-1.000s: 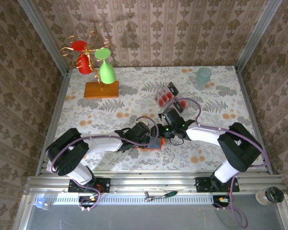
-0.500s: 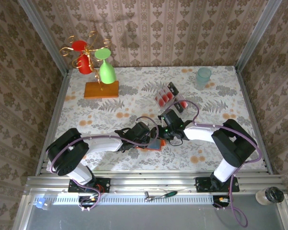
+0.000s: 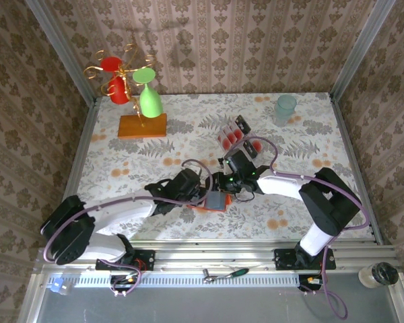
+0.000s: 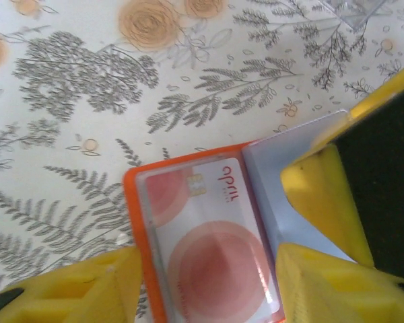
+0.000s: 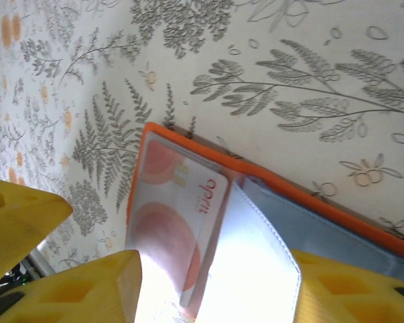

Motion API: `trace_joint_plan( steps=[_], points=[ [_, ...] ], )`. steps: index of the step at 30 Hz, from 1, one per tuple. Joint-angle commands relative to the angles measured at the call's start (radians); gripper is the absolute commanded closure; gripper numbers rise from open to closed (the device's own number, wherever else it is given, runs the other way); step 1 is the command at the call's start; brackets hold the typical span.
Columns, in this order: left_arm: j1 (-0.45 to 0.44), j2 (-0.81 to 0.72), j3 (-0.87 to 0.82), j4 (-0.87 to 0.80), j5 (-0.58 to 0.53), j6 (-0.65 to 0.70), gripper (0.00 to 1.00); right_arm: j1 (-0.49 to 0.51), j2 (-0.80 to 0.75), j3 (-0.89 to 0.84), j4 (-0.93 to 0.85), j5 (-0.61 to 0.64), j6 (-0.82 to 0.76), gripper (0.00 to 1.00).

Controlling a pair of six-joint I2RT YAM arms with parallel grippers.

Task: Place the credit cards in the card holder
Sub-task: Flip over the card slot in the card holder.

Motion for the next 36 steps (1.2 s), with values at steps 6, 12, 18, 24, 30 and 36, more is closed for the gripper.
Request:
trace_joint_plan(
  steps=[6,12,18,24,30,36],
  points=[
    [0.094,-0.194,-0.105,-0.046,-0.033,-0.026,0.43,0.081,0.030,0.084,-0.045,-0.010,0.041,0.40],
    [0.132,-0.299,-0.159,-0.077,-0.031,-0.035,0.43,0.115,0.132,0.160,-0.033,0.000,0.058,0.39],
    [0.147,-0.347,-0.181,-0.096,-0.029,-0.038,0.42,0.119,0.212,0.190,-0.010,0.005,0.061,0.39],
    [0.151,-0.351,-0.188,-0.097,-0.024,-0.039,0.42,0.118,0.220,0.189,0.000,-0.007,0.058,0.39],
    [0.151,-0.346,-0.186,-0.089,-0.021,-0.042,0.42,0.099,0.181,0.201,-0.025,-0.015,0.040,0.39],
    [0.151,-0.319,-0.169,-0.075,-0.010,-0.037,0.41,0.054,0.100,0.188,-0.059,-0.016,0.019,0.39]
  ],
)
